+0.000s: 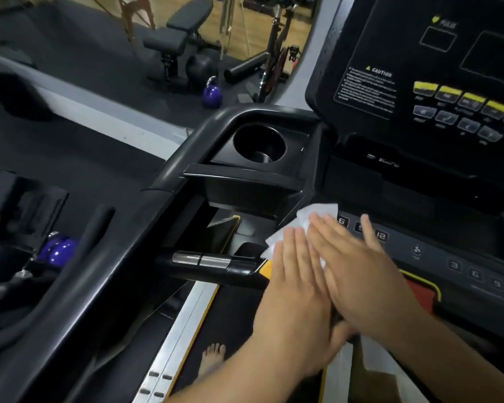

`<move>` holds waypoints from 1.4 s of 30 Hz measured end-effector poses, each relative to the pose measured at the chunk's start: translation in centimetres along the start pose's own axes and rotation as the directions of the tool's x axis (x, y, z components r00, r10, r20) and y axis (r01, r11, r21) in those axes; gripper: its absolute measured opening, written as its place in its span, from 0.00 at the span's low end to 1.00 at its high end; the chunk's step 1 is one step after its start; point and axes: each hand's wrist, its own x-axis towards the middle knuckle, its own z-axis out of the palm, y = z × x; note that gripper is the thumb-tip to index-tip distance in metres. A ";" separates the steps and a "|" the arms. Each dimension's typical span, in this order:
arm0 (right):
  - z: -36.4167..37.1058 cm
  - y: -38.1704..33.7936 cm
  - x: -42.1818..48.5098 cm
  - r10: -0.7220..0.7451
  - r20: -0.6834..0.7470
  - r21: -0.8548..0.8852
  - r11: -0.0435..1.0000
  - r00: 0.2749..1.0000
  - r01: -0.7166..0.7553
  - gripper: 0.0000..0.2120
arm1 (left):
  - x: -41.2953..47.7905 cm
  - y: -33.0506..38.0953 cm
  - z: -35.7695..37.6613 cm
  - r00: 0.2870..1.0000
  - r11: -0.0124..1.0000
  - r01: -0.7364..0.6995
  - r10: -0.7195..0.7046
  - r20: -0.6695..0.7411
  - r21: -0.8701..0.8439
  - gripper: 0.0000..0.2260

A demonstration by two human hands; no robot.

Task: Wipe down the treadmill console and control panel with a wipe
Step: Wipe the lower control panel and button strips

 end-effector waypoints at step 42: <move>1.2 2.7 -8.3 0.544 0.008 0.251 0.811 0.839 -0.529 0.27 | 4.7 3.9 0.2 0.880 0.866 -0.471 0.451 0.148 0.165 0.47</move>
